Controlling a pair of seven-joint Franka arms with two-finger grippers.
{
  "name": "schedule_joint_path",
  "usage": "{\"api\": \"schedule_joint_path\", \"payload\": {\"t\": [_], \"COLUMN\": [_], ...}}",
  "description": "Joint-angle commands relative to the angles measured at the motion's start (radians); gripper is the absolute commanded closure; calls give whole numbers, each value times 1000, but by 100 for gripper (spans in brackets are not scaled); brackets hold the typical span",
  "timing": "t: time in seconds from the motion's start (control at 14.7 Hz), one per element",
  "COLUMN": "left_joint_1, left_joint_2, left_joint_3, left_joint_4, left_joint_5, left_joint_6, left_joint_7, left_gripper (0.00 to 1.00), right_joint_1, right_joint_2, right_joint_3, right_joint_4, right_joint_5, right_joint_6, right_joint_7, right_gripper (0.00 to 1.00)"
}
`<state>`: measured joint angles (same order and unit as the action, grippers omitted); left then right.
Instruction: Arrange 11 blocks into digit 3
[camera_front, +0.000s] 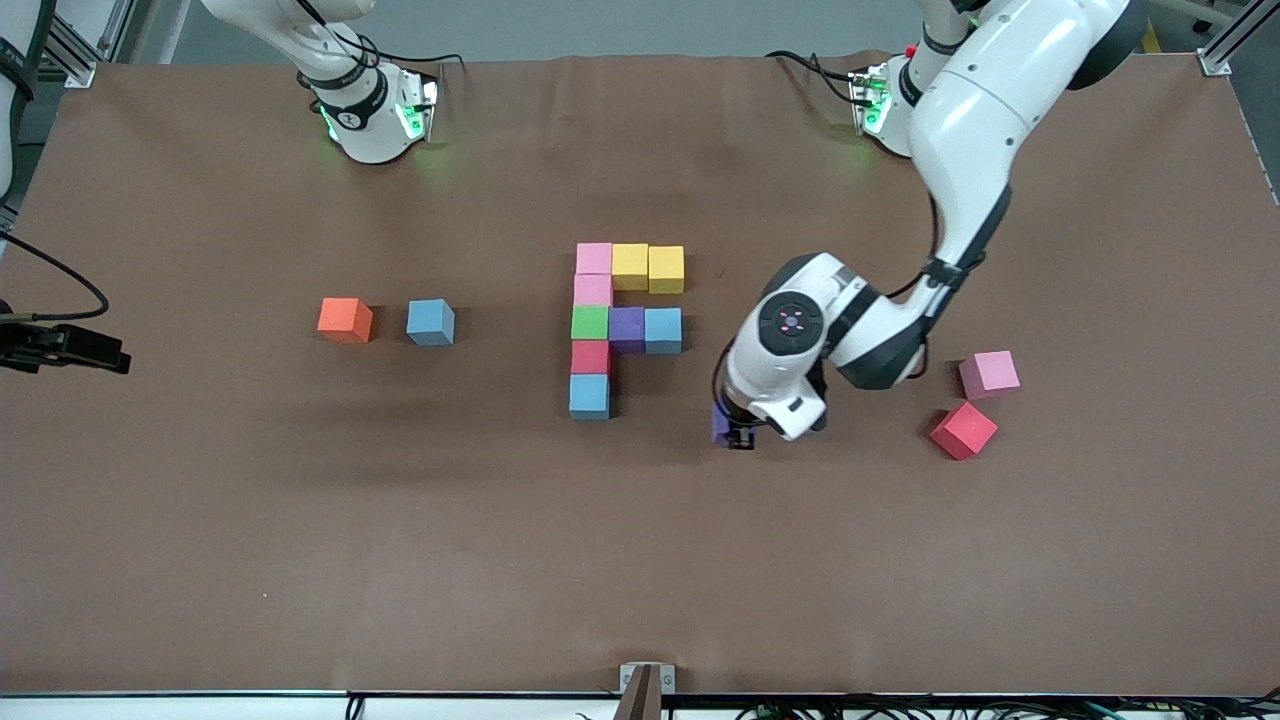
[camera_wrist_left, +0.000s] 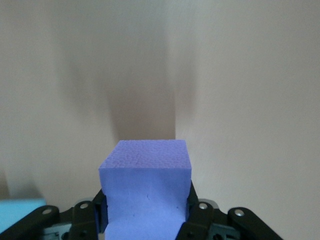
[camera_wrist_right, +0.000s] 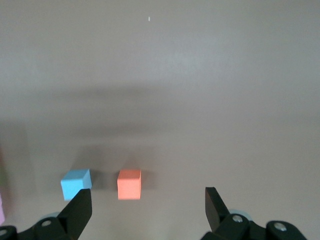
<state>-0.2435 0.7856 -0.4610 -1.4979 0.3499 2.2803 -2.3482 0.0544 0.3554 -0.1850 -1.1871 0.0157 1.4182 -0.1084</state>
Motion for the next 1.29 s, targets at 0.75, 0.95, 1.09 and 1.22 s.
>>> {"api": "schedule_joint_path", "payload": {"t": [0.75,0.95,1.09,1.22], "left_joint_1": [-218,-237,-240,-241], "left_joint_2": [165,172,172,178], "left_joint_3": [76,76,77,77], "left_joint_4": [173,169,163,160], "left_joint_5": [-22,-34,-35,-35], "left_joint_6": [140,142,142,140], "left_joint_7": [-148,-149,-148,-148], "left_gripper": [60,60,60,60], "right_joint_1": [-96,-68,-68,-68], "right_joint_2": [-228,-335,-366,-386], "right_joint_3": [130,124,124,124], "right_joint_4": [-218,-337,-367,-370], "right_joint_5": [-17,-19,-19,-19], "right_joint_6": [39,54,47,39], "right_joint_7": [-16,-14,-14,-16], "right_gripper": [0,0,0,0]}}
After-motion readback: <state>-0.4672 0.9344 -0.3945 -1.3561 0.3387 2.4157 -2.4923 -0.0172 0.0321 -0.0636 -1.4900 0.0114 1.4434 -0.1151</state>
